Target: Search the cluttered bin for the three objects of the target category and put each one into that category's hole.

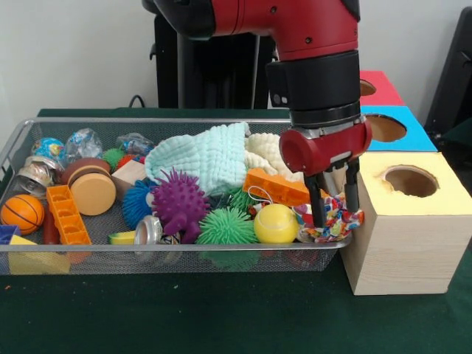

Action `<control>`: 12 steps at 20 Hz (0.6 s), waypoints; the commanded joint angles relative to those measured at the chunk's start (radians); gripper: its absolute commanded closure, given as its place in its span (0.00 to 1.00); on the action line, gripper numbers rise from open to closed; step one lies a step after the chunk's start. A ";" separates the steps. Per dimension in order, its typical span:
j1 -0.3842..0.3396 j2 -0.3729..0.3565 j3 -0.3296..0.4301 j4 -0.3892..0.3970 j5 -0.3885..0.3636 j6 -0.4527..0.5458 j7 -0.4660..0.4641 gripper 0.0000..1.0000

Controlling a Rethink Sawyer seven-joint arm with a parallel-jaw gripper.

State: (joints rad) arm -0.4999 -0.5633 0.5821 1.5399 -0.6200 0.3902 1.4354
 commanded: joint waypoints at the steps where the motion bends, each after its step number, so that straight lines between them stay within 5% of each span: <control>1: 0.015 0.063 -0.075 0.079 -0.073 -0.018 0.044 0.00; 12: 0.064 0.031 -0.184 0.107 -0.091 0.026 0.069 0.00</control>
State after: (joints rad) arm -0.4463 -0.5505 0.4859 1.5851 -0.6579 0.3772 1.4354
